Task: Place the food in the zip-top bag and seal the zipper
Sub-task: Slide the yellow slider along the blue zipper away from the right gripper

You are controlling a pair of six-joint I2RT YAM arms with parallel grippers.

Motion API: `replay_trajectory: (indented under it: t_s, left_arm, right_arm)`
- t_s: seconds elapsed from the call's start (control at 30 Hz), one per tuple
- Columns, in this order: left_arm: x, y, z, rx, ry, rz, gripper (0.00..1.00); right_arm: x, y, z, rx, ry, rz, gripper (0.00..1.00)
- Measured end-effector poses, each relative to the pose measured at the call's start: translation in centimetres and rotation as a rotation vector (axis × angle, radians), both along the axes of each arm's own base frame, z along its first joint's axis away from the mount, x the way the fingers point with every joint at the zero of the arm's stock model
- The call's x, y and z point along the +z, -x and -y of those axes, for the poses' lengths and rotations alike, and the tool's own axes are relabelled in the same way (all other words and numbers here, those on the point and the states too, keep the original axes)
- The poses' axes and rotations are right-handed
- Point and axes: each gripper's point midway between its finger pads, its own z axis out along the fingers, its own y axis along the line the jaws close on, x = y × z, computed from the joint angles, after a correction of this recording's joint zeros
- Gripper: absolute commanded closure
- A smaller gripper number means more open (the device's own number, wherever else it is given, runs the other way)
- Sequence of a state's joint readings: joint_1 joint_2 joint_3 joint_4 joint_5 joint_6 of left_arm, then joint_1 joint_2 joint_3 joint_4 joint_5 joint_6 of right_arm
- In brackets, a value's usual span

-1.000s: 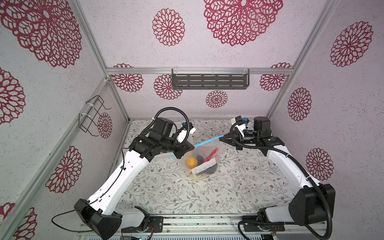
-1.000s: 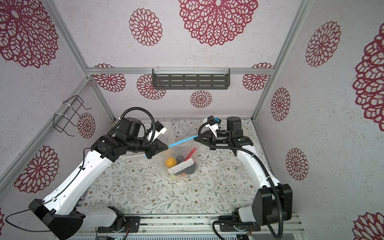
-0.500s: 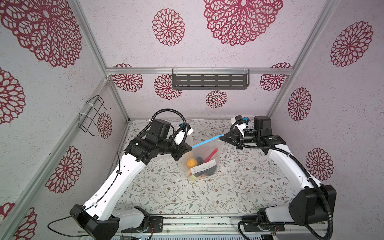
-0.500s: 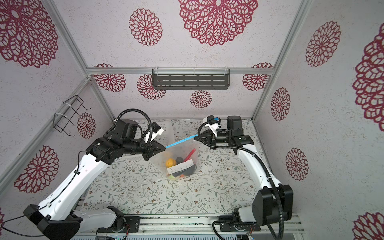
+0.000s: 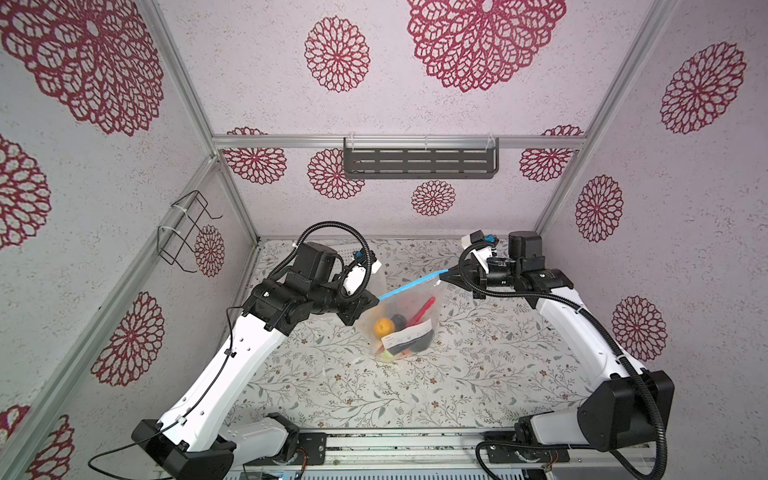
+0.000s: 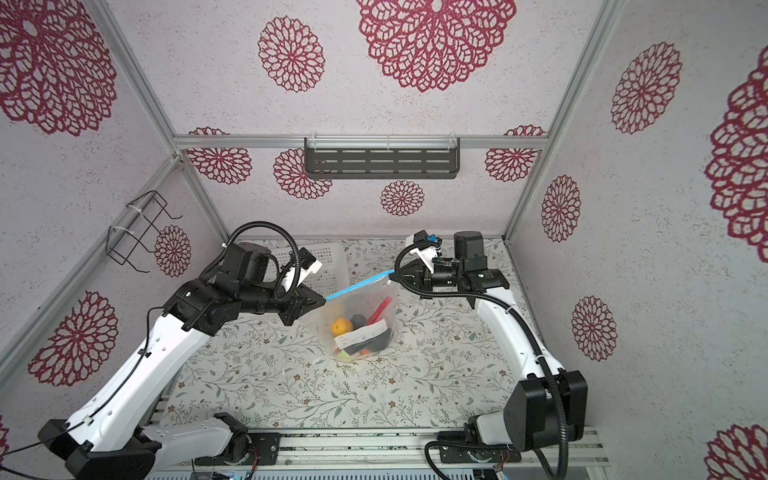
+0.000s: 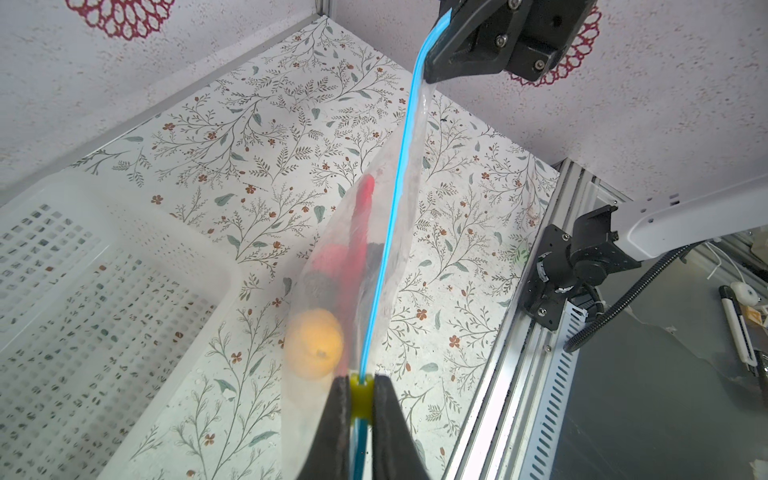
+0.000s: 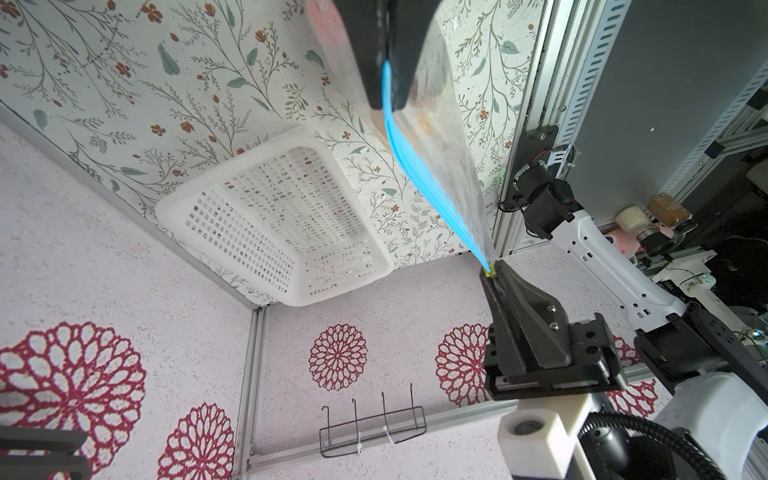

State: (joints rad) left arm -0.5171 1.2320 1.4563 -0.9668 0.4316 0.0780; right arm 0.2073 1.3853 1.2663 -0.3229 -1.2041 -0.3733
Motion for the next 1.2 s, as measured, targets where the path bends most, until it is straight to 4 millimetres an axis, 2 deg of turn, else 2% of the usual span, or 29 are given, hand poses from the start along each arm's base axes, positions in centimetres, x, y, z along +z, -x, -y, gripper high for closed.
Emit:
replay_trajectory:
  t_s: [1.2]
  left_arm:
    - [-0.5, 2.3, -2.8, 0.058, -0.068, -0.014, 0.90]
  right_arm:
    - [-0.5, -0.4, 0.3, -0.023, 0.026, -0.006, 1.00]
